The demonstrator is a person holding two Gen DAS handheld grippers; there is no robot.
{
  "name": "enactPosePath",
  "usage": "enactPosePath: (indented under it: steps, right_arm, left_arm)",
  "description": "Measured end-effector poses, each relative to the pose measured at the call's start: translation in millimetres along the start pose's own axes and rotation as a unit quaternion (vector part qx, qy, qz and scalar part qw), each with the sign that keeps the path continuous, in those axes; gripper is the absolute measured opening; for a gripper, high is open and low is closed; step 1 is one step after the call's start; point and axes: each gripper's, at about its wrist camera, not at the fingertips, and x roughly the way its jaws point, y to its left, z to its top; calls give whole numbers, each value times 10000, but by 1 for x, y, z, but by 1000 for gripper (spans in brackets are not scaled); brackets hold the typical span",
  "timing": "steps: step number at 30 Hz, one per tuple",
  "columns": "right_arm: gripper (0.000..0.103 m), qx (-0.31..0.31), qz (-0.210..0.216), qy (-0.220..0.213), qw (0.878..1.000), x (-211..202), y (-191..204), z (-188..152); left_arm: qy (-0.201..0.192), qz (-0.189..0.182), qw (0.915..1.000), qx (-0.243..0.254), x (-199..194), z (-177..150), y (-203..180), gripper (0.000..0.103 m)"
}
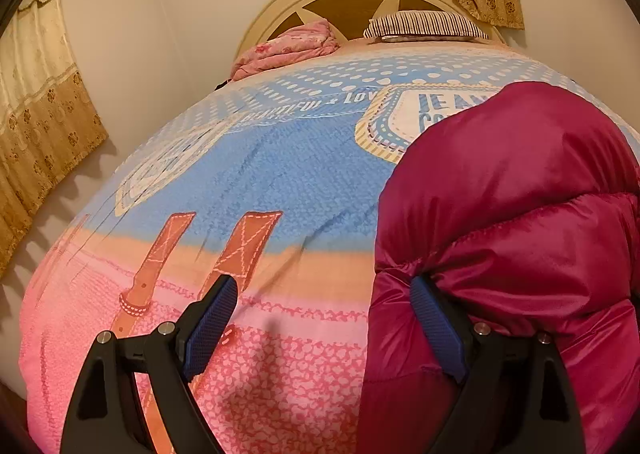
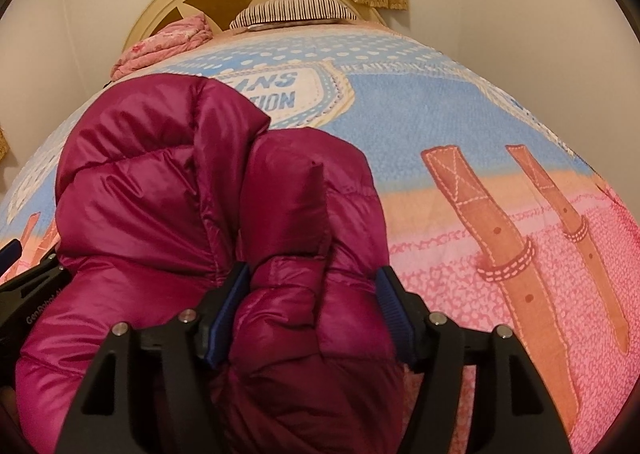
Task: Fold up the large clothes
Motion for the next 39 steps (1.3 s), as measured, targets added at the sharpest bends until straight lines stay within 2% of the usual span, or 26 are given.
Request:
enactPosePath:
  steps: [15, 20, 23, 25, 27, 30, 37, 39]
  right_arm:
    - [68, 4, 3, 17, 10000, 3, -2, 0]
    - [68, -70, 40, 28, 10000, 1, -3, 2]
    - [68, -126, 81, -93, 9998, -9, -3, 8]
    - [68, 58, 258, -283, 9992, -20, -7, 12]
    - [68, 328, 303, -365, 9983, -24, -15, 15]
    - [68, 374, 339, -131, 9986, -12, -20, 9]
    - [71, 398, 582, -34, 9975, -1, -27, 0]
    - [73, 371, 546, -36, 9978, 0, -27, 0]
  left_arm:
    - [3, -15, 10000, -10, 0, 0, 1, 89]
    - [298, -265, 9989, -246, -6, 8, 15, 89]
    - [129, -436, 9982, -402, -24, 15, 18, 89]
    - [-19, -503, 9985, -226, -36, 15, 8, 89]
    - [19, -533, 9986, 55, -38, 10, -5, 89]
    - [-90, -408, 9988, 244, -39, -4, -16, 89]
    - [156, -987, 9949, -128, -23, -11, 3, 91]
    - [228, -1023, 9944, -133, -20, -11, 1, 92]
